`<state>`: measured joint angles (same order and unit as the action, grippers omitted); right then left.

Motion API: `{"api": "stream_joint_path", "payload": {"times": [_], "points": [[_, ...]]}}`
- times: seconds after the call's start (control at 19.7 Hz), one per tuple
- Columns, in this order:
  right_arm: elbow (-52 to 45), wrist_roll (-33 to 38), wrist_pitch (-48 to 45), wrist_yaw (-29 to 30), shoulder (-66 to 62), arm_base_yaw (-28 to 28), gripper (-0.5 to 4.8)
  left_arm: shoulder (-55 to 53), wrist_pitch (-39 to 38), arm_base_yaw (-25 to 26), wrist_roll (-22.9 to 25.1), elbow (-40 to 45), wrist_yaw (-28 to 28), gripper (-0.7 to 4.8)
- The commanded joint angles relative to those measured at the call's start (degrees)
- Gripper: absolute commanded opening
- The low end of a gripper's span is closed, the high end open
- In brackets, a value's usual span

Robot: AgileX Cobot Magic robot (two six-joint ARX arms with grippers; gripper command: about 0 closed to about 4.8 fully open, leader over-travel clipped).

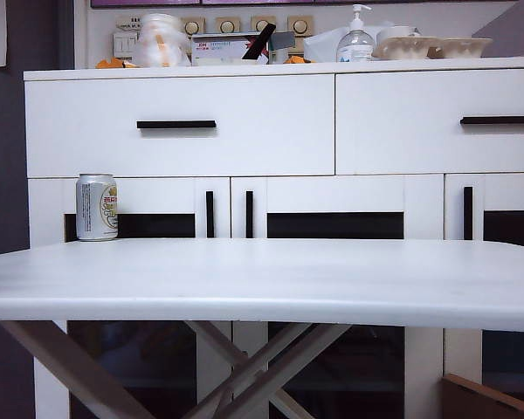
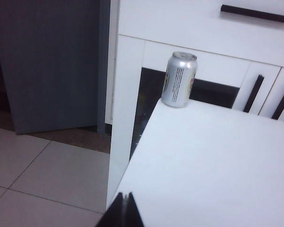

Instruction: Pick up a can of beer from the white table, open the left drawer, place the beer inside the drawer, and finally close the drawer.

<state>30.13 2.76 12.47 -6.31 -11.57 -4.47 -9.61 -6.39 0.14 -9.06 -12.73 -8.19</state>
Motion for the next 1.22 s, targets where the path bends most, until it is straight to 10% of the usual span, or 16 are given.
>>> {"api": "stream_joint_path", "payload": {"times": [0.05, 0.76, 1.22], "points": [[6.95, 0.26, -0.55, 5.53, -6.05, -0.09, -0.01, -6.93, 3.08, -0.15, 0.50, -5.81, 0.13, -0.05], [29.99, 3.28, 2.71, 19.56, -25.00, -4.00, -0.01, -36.54, -1.75, -0.24, 1.53, -37.81, 11.80, -0.05], [31.06, 3.26, 2.34, 8.85, -29.70, -29.09, -0.02, -44.13, -0.33, -3.67, 3.04, -40.57, 12.74, -0.05]]}}
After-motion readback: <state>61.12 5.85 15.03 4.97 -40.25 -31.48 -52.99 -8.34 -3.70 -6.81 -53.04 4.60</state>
